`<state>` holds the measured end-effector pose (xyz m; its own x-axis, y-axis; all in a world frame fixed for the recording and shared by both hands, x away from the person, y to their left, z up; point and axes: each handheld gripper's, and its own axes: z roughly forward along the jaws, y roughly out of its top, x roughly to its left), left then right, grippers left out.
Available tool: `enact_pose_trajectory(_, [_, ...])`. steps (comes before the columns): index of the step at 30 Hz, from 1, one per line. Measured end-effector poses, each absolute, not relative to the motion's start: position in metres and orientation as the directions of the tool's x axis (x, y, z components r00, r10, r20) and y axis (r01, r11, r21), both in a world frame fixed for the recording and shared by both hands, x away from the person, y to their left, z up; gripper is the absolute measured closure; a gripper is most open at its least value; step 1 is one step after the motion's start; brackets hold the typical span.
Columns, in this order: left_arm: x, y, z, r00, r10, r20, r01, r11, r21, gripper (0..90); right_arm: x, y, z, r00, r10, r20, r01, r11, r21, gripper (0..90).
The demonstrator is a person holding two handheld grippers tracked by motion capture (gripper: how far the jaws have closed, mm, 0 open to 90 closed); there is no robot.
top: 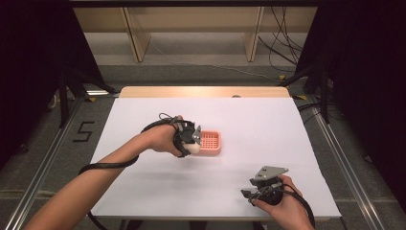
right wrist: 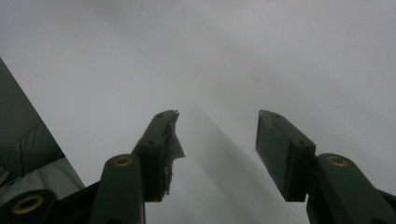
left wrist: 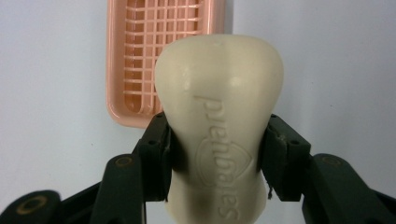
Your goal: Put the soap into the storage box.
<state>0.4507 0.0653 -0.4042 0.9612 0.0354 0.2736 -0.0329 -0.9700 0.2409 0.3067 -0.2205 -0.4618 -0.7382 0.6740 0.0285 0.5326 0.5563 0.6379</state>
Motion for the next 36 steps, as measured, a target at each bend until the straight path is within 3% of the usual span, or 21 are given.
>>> enact_pose_trajectory(36, [0.463, 0.051, -0.401, 0.955, 0.013, 0.297, -0.060, -0.971, 0.233, 49.5, 0.306, -0.221, -0.462, -0.742, 0.670, 0.011, 0.515, 0.559, 0.650, 48.5])
